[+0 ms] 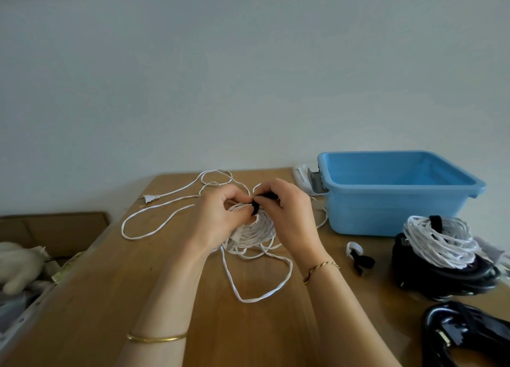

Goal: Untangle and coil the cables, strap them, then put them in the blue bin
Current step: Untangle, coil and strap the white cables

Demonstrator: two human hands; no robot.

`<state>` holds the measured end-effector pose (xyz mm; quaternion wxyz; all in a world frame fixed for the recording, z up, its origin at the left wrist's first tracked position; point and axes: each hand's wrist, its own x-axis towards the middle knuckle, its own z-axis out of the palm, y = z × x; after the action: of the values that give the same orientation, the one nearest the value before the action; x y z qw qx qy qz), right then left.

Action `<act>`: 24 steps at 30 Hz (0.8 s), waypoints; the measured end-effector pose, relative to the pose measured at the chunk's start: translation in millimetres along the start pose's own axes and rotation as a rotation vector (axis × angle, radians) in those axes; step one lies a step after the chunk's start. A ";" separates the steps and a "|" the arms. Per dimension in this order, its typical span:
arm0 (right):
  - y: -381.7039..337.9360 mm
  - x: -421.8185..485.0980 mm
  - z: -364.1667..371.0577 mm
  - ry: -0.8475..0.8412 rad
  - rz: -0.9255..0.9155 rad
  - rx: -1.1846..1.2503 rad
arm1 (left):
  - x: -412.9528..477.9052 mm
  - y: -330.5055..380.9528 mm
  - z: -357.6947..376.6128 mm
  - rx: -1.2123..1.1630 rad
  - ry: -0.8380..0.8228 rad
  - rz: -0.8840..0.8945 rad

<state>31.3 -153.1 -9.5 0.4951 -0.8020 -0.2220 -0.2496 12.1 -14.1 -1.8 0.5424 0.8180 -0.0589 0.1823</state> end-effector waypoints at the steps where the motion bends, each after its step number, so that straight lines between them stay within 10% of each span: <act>1: 0.0 0.1 -0.3 -0.014 0.031 0.028 | -0.1 -0.9 0.3 0.026 0.001 0.009; 24: 7.0 7.5 -16.6 -0.223 0.143 0.047 | -7.3 4.5 2.8 0.152 -0.176 0.178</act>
<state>38.4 -170.2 -3.3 0.5026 -0.8268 -0.2236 -0.1178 4.7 -19.2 -1.5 0.4532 0.8611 -0.1645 0.1611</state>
